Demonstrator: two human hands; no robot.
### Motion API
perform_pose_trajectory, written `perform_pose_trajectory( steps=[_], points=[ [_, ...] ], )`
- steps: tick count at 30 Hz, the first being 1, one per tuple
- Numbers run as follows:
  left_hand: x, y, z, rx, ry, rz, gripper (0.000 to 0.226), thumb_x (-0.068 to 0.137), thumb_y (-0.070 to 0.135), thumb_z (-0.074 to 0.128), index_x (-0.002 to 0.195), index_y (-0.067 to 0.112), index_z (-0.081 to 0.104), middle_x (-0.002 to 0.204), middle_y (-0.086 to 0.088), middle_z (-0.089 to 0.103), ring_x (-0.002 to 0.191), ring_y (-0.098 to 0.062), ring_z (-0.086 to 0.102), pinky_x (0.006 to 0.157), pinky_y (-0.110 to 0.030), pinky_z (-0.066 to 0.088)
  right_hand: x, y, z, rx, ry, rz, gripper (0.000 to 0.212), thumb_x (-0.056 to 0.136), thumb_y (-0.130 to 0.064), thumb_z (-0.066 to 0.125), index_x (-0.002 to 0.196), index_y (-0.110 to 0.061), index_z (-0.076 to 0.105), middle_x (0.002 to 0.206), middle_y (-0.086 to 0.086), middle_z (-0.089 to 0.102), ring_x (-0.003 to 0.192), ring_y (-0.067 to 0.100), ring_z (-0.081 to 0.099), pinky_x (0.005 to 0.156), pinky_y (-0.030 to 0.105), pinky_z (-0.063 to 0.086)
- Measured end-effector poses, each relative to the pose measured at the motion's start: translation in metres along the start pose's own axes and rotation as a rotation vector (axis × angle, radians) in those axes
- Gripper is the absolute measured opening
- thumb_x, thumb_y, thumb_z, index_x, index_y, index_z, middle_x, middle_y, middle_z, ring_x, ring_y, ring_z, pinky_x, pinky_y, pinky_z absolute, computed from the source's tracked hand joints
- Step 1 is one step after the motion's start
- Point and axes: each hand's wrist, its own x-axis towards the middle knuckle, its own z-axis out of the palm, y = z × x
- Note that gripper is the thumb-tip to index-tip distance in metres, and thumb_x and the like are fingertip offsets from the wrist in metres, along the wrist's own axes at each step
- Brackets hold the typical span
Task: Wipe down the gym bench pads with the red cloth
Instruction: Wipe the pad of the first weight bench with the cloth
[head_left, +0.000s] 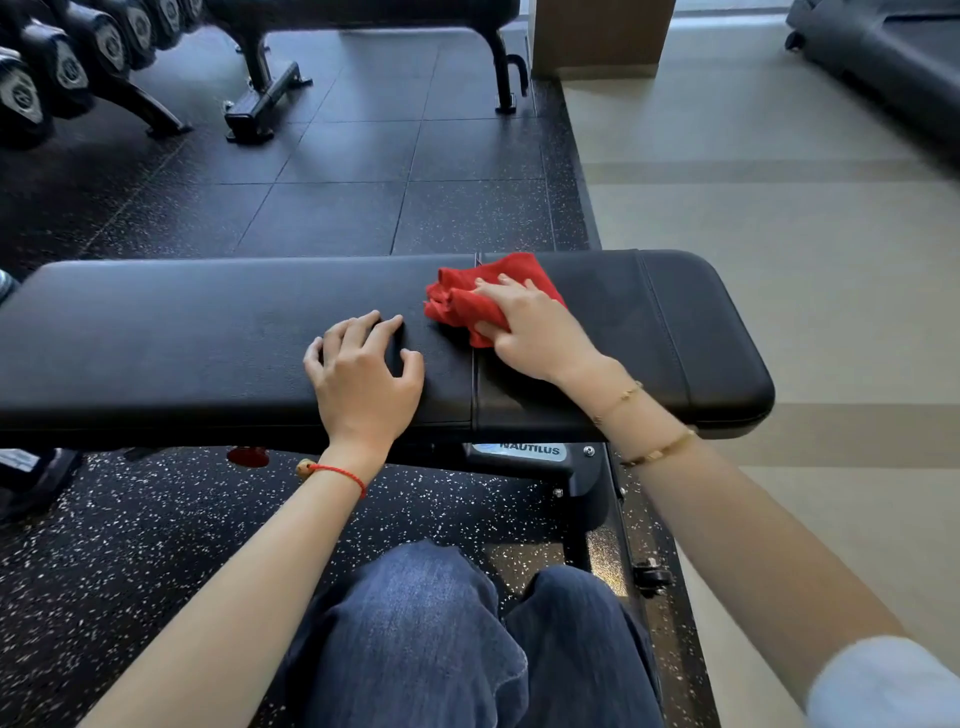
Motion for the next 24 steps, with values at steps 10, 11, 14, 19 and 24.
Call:
perform_pose_trajectory(
  steps=[10, 11, 14, 19, 24],
  points=[
    [-0.001, 0.004, -0.002, 0.013, -0.023, 0.004, 0.039, 0.087, 0.037, 0.053, 0.122, 0.025, 0.066, 0.131, 0.002, 0.061, 0.127, -0.021, 0.048, 0.115, -0.05, 0.027, -0.007, 0.048, -0.033, -0.14, 0.139, 0.317, 0.039, 0.09, -0.022, 0.053, 0.128, -0.015, 0.053, 0.131, 0.014, 0.056, 0.125, 0.035, 0.044, 0.112, 0.043, 0.026],
    [-0.002, 0.005, -0.002, 0.021, -0.039, 0.009, 0.039, 0.088, 0.035, 0.053, 0.122, 0.023, 0.065, 0.132, 0.001, 0.06, 0.128, -0.022, 0.047, 0.115, -0.05, 0.026, -0.01, 0.042, -0.031, -0.134, 0.117, 0.296, 0.039, 0.09, -0.022, 0.053, 0.129, -0.016, 0.052, 0.133, 0.014, 0.055, 0.129, 0.033, 0.042, 0.115, 0.043, 0.022],
    [-0.002, 0.01, -0.002, 0.011, -0.082, -0.014, 0.039, 0.091, 0.027, 0.053, 0.128, 0.017, 0.062, 0.138, -0.006, 0.055, 0.134, -0.027, 0.041, 0.119, -0.051, 0.021, -0.037, 0.028, -0.024, -0.088, 0.073, 0.182, 0.042, 0.09, -0.02, 0.055, 0.132, -0.018, 0.05, 0.142, 0.009, 0.048, 0.136, 0.029, 0.036, 0.117, 0.039, 0.017],
    [-0.012, 0.027, -0.002, -0.078, -0.056, -0.014, 0.046, 0.094, 0.016, 0.05, 0.137, 0.001, 0.052, 0.141, -0.014, 0.053, 0.137, -0.031, 0.038, 0.119, -0.042, 0.026, -0.092, 0.026, -0.025, -0.072, 0.058, 0.095, 0.045, 0.091, -0.02, 0.055, 0.135, -0.022, 0.048, 0.148, -0.003, 0.042, 0.142, 0.019, 0.029, 0.119, 0.033, 0.014],
    [-0.018, 0.032, 0.003, -0.053, -0.045, -0.03, 0.044, 0.091, 0.021, 0.052, 0.13, 0.001, 0.057, 0.137, -0.012, 0.055, 0.132, -0.029, 0.042, 0.115, -0.042, 0.031, -0.112, 0.055, -0.042, -0.1, 0.193, 0.291, 0.044, 0.09, -0.018, 0.057, 0.133, -0.02, 0.051, 0.145, 0.003, 0.046, 0.139, 0.026, 0.034, 0.117, 0.039, 0.019]
  ],
)
